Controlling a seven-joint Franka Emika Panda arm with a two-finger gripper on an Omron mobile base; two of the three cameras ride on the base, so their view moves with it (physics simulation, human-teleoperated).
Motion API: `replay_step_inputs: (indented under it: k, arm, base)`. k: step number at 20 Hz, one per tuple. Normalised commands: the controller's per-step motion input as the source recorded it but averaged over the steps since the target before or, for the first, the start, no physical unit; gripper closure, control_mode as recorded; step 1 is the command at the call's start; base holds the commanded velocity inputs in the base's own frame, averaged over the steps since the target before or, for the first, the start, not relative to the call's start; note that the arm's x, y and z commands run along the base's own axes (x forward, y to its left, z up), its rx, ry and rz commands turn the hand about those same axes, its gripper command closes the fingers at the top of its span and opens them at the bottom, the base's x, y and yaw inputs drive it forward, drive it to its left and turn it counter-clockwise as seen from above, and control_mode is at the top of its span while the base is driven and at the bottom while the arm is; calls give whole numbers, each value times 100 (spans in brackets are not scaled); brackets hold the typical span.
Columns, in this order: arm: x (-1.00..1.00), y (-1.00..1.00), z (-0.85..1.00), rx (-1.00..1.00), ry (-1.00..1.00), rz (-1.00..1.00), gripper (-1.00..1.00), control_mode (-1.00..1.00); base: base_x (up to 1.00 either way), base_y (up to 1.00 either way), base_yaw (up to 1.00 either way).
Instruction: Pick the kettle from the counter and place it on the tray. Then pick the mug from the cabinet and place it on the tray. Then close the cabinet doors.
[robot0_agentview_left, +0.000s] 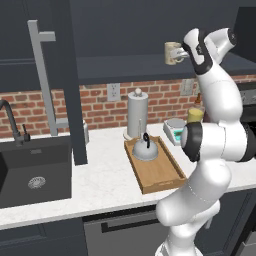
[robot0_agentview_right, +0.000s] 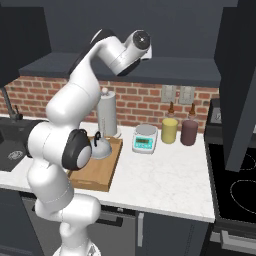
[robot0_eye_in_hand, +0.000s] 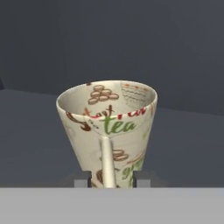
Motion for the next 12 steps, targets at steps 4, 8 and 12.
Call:
replay_step_inputs:
  k: [4, 8, 12]
  arm:
    - [8, 0, 0, 0, 0, 2, 100, -100]
    - [4, 0, 0, 0, 0, 3, 100, -100]
    - [-9, -2, 0, 0, 0, 2, 100, -100]
  base:
    - [0, 0, 0]
    - [0, 0, 0]
    - [0, 0, 0]
